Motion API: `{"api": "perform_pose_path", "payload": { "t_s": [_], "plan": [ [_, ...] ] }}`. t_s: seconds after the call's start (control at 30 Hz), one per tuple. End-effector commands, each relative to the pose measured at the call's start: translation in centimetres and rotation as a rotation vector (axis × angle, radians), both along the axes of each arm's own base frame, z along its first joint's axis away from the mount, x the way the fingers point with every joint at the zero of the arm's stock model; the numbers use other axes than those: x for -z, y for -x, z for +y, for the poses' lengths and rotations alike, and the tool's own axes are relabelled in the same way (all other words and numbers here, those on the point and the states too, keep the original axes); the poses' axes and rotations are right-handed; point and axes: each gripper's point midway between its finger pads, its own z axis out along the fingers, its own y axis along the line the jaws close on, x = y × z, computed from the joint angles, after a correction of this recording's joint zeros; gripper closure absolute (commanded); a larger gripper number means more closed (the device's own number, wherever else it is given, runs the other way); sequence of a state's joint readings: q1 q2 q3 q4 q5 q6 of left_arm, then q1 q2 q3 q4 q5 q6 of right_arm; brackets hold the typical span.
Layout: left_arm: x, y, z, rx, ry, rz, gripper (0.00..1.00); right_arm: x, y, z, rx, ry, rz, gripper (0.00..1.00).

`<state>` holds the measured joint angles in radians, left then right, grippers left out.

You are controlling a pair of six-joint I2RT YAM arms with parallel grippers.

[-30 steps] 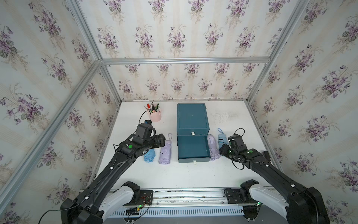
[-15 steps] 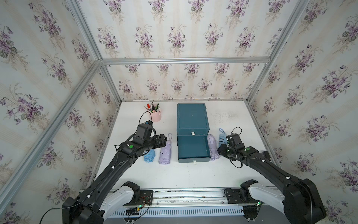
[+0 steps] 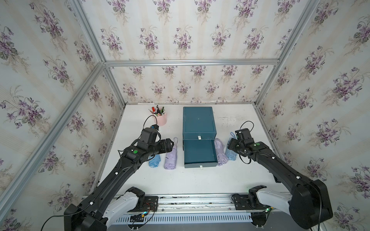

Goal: Place the umbrella in the drawer by color
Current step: Pick up the umbrella from the center of the board.

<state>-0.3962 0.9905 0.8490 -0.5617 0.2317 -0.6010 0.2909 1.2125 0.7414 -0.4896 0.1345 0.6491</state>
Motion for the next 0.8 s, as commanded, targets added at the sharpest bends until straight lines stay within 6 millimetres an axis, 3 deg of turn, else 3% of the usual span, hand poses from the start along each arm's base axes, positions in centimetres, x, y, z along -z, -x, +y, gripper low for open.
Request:
{"api": "perform_pose_path", "payload": {
  "t_s": [0.0, 0.23, 0.47, 0.77],
  "plan": [
    [-0.7, -0.2, -0.2, 0.016, 0.003, -0.027, 0.13, 1.2, -0.7, 0.6, -0.058, -0.039, 0.039, 0.29],
    [-0.3, 0.3, -0.3, 0.029, 0.014, -0.014, 0.14, 4.6, -0.6, 2.0, -0.098, -0.217, 0.083, 0.26],
    [-0.3, 0.5, -0.5, 0.045, 0.021, -0.017, 0.14, 7.1, 0.2, 0.9, -0.049, -0.254, 0.12, 0.26],
    [-0.2, 0.4, -0.7, 0.052, 0.026, -0.016, 0.14, 7.1, -0.2, 0.5, -0.035, -0.242, 0.11, 0.47]
  ]
}}
